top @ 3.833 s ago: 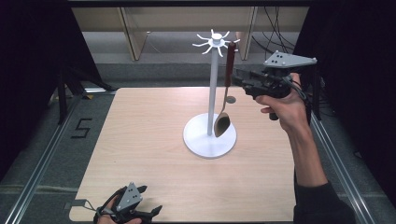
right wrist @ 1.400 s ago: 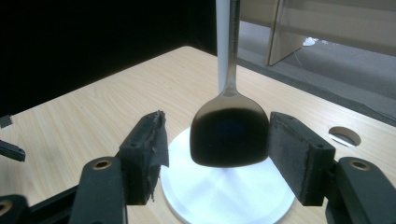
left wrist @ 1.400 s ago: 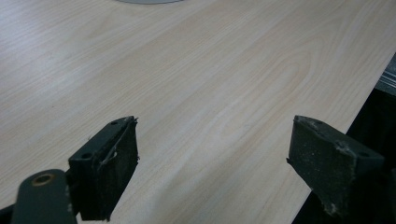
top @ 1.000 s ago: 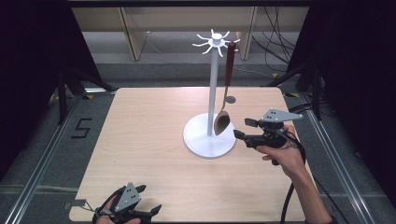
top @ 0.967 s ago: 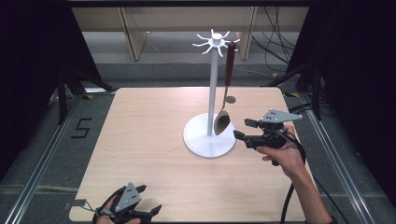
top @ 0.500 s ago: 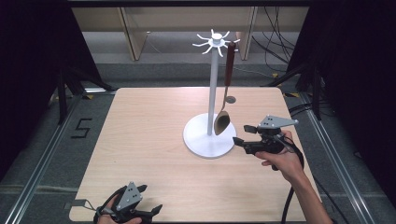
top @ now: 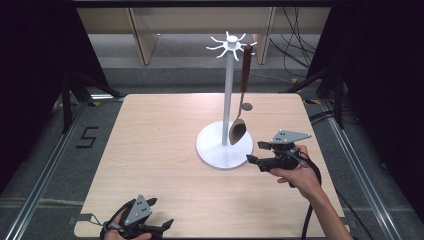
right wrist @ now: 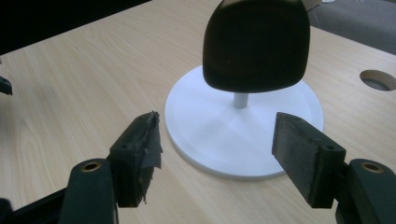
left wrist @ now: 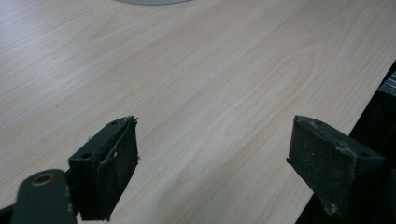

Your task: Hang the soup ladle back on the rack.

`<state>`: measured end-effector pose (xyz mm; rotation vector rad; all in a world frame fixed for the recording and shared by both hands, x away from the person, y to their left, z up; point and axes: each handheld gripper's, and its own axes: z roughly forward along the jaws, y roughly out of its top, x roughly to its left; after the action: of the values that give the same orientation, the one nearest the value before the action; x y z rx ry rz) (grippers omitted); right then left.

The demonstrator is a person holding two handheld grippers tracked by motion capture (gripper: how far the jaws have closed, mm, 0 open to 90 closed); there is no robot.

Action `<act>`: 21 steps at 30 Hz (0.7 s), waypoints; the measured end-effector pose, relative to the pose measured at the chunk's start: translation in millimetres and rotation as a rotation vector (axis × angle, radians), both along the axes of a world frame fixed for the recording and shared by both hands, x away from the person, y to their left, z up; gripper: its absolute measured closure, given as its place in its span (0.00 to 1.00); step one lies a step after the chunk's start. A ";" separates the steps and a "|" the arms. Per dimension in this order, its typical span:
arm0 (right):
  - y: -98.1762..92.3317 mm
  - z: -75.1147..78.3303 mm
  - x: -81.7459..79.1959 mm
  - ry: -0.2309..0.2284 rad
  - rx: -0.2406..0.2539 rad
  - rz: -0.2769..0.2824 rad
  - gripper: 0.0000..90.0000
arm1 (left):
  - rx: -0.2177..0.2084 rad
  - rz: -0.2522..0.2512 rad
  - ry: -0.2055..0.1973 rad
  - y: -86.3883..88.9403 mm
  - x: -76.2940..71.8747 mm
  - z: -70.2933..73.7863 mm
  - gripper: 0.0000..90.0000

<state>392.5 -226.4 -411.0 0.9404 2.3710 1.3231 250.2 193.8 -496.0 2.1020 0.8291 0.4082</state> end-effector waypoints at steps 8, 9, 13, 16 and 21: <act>4.7 -7.6 -7.5 -0.008 -0.042 0.028 0.37 | 0.002 0.001 -0.008 1.1 -1.5 -0.2 0.17; 4.7 -7.6 -7.5 -0.008 -0.042 0.028 0.37 | 0.002 0.001 -0.008 1.1 -1.5 -0.2 0.17; 5.3 -13.9 -14.0 0.021 -0.046 0.021 0.36 | -0.005 0.008 0.001 1.5 -2.4 -0.1 0.17; 5.1 -16.5 -18.8 0.029 -0.046 0.019 0.36 | 0.002 0.013 -0.002 0.6 -1.6 -0.4 0.17; 2.8 -16.3 -23.9 0.016 -0.051 0.032 0.36 | -0.012 0.001 -0.011 -0.3 -1.4 -0.2 0.17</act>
<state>368.7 -223.7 -427.3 0.9056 2.4290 1.2650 248.7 193.5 -496.2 2.0865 0.8246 0.4140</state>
